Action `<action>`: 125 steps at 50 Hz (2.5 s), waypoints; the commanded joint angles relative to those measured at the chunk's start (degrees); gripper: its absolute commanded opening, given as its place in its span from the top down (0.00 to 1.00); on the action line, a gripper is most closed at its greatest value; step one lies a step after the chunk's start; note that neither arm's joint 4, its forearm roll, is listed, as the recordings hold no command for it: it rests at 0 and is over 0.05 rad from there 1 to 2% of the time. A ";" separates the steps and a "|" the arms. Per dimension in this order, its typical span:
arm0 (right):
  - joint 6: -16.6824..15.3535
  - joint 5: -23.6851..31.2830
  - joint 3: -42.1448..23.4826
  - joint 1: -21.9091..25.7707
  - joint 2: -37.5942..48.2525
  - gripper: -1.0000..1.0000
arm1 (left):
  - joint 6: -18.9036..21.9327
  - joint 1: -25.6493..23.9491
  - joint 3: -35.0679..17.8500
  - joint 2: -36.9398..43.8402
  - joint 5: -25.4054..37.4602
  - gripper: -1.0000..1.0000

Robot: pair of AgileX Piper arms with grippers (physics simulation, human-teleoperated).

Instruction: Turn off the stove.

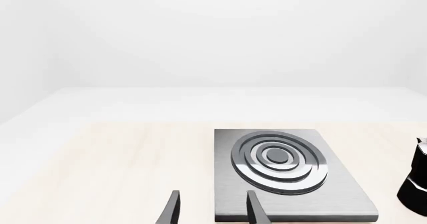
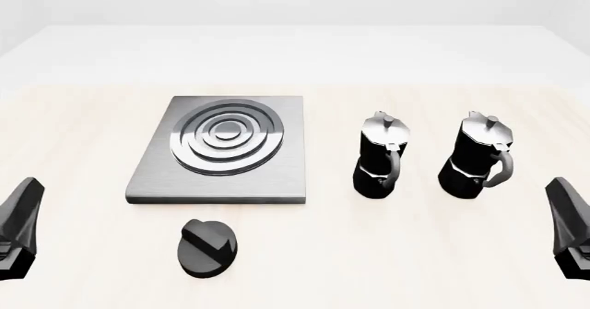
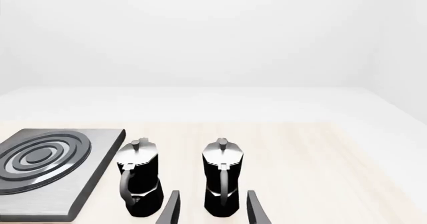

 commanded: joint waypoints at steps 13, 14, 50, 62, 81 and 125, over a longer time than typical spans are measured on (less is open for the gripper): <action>-0.25 -0.49 -0.74 0.87 1.39 0.00 | -0.01 0.00 -0.18 0.31 -0.08 0.00; -0.25 -0.49 -0.74 0.87 1.39 0.00 | -0.01 0.00 -0.18 0.31 -0.08 0.00; 0.79 3.98 -5.22 10.98 0.04 0.00 | 0.00 0.00 -0.18 0.33 -0.08 0.00; -0.49 -0.68 -5.95 16.37 8.56 0.00 | -0.01 0.00 -0.18 0.31 -0.08 0.00; -6.78 -10.45 -10.82 27.78 29.79 0.00 | -0.01 0.01 -0.18 0.31 -0.08 0.00; -7.67 -11.71 -26.58 48.22 61.32 0.00 | 0.00 0.00 -0.18 0.33 -0.08 0.00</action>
